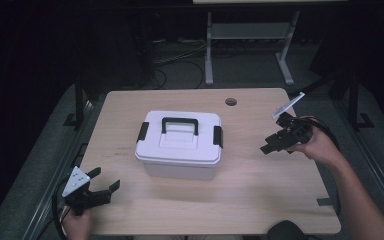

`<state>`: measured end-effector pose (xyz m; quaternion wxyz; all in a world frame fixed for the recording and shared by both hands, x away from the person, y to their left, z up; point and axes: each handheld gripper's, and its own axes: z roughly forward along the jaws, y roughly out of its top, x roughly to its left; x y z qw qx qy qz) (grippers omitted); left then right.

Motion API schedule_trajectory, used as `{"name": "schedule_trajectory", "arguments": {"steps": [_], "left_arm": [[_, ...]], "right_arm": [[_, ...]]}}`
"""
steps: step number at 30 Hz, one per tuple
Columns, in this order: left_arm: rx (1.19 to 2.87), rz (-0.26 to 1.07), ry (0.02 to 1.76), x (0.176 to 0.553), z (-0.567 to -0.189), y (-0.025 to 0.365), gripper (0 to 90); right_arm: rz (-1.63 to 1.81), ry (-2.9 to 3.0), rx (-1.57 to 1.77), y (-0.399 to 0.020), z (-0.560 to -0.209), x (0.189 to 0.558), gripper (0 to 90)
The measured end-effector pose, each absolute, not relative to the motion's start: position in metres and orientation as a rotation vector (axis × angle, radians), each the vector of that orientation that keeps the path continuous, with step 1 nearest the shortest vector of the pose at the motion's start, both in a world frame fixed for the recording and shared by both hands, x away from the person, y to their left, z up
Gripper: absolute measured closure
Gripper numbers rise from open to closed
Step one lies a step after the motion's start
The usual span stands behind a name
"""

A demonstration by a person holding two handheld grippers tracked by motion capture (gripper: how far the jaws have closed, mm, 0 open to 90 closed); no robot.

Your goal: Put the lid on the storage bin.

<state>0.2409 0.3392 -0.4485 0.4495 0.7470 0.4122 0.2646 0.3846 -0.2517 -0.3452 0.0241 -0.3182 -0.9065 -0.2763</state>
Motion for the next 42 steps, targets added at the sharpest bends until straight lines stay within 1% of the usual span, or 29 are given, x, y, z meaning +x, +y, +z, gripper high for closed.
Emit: {"name": "schedule_trajectory", "arguments": {"steps": [12, 42], "left_arm": [[1.848, 0.655, 1.02, 0.241, -0.449, 0.339, 13.7], [1.853, 0.668, 1.018, 0.24, -0.448, 0.337, 13.7]], "right_arm": [[-0.854, -2.766, -1.012, -0.262, -0.363, 0.376, 46.2], [-0.888, -2.687, -1.094, -0.29, -0.392, 0.349, 44.3]]}}
